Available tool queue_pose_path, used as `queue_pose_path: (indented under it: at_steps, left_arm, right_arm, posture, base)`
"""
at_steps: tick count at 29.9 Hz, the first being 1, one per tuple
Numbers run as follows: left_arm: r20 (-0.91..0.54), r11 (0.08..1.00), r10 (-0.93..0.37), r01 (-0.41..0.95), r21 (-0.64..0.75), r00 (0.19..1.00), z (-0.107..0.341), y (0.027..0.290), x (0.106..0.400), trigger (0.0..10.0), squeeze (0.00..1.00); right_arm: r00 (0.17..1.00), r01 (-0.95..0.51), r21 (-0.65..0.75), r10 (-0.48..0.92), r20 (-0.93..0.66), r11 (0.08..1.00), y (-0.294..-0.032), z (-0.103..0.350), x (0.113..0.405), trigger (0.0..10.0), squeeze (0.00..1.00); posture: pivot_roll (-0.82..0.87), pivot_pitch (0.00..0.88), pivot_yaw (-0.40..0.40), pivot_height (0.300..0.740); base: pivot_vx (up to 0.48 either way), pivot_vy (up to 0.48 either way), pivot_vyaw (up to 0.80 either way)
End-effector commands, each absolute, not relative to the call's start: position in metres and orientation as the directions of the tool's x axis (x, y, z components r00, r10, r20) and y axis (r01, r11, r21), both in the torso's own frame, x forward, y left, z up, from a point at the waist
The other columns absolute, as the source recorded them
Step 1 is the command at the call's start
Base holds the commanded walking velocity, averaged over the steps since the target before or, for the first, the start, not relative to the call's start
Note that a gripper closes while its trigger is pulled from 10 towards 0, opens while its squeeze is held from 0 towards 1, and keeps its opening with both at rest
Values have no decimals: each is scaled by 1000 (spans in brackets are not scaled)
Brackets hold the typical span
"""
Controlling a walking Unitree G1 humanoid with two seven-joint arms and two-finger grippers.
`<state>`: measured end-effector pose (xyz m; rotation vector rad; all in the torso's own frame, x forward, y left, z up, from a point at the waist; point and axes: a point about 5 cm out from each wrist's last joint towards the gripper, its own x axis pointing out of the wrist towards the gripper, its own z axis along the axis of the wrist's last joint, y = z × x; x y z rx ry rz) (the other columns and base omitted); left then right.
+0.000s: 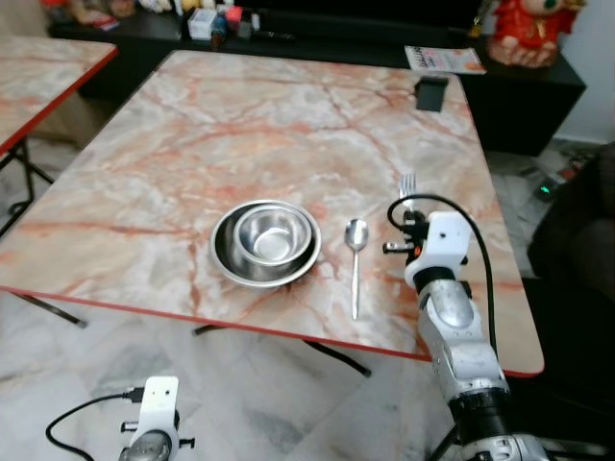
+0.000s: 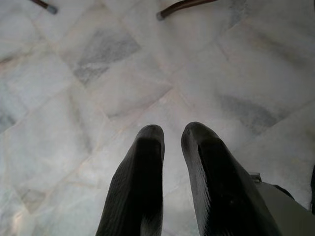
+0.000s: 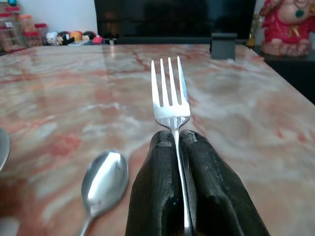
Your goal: Setting the table
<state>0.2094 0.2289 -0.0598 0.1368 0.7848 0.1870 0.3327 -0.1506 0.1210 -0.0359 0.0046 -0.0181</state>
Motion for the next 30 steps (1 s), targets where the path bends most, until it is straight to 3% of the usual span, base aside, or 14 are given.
queue_pose_path:
  at_steps: [1,8,30]
  left_arm:
    - [-708,976,214,-109,191,673,-64,229,203,10000,0]
    - [-713,976,212,-102,194,668,-64,232,201,10000,0]
    - [-727,976,211,-98,196,654,-66,232,198,10000,0]
  right_arm:
    - [999,53,-46,-53,-10,998,-158,122,331,10000,0]
    - [984,133,-39,-137,-117,990,-169,107,328,10000,0]
    - [971,76,3,-73,-230,997,-147,95,332,10000,0]
  posture:
    - [-10,147,0,740]
    - [-11,156,8,740]
    - [-2,155,4,740]
  base:
    - [0,0,0]
    - [0,0,0]
    - [0,0,0]
